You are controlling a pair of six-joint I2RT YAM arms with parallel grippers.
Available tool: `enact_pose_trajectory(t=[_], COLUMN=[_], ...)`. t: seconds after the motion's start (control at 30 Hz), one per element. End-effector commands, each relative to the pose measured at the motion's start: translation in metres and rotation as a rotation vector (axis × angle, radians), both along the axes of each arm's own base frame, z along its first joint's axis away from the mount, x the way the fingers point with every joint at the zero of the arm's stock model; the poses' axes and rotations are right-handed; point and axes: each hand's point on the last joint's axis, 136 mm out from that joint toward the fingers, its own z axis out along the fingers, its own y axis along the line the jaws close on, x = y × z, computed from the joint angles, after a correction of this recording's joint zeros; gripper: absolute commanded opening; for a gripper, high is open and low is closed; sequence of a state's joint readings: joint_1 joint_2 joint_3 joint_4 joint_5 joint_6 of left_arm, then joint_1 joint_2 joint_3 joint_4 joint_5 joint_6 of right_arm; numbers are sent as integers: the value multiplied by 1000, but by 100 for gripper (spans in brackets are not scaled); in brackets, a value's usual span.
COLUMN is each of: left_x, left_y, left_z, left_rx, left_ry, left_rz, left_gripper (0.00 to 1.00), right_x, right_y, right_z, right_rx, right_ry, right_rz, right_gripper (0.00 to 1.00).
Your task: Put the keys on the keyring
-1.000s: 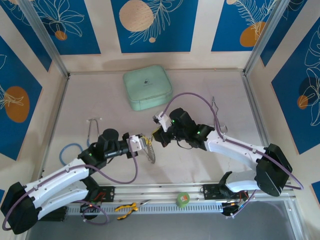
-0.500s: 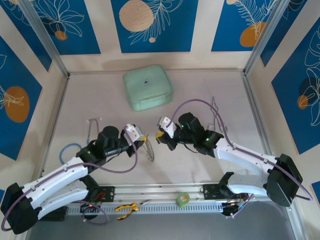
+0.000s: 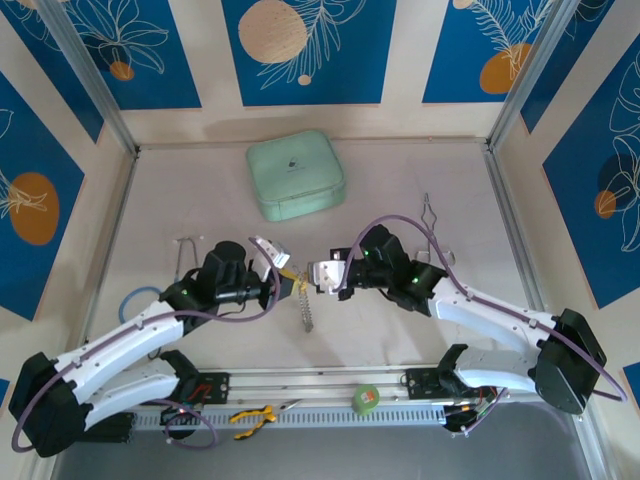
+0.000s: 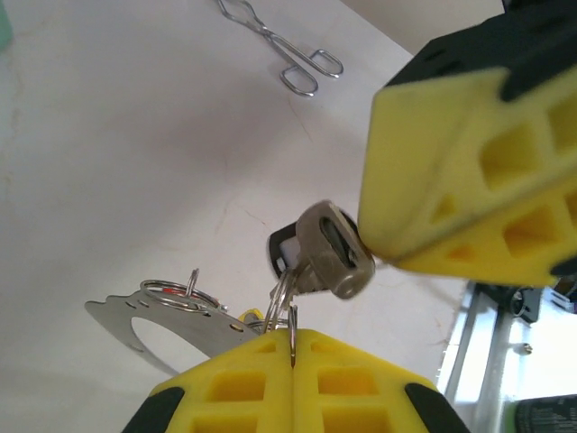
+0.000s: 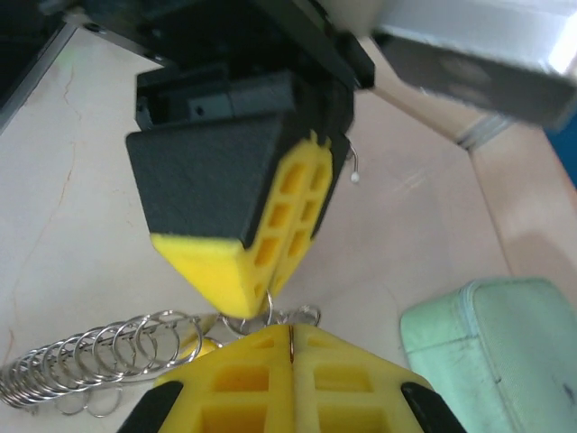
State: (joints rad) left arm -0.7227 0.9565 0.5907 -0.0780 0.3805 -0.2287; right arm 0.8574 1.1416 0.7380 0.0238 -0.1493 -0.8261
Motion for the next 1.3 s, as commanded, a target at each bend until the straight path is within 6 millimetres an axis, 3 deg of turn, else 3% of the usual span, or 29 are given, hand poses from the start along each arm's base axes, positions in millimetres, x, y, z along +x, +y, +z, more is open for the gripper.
enact_pose_trajectory(t=[0.0,0.53,1.27], left_x=[-4,-11,-8], left_y=[-11,-12,-14], left_z=[24,23,20], left_rx=[-85,-102,-84], left_ry=[51,29,76], left_rz=[-47,-105,-95], left_gripper=[0,0,0], right_x=[-6,-2,-3], right_y=[1,-5,-5], right_z=[3,-28,-19], right_rx=[-11,-160,-110], right_ry=[-112,-176,-235], right_rz=[60,20,-2], right_gripper=[0,0,0])
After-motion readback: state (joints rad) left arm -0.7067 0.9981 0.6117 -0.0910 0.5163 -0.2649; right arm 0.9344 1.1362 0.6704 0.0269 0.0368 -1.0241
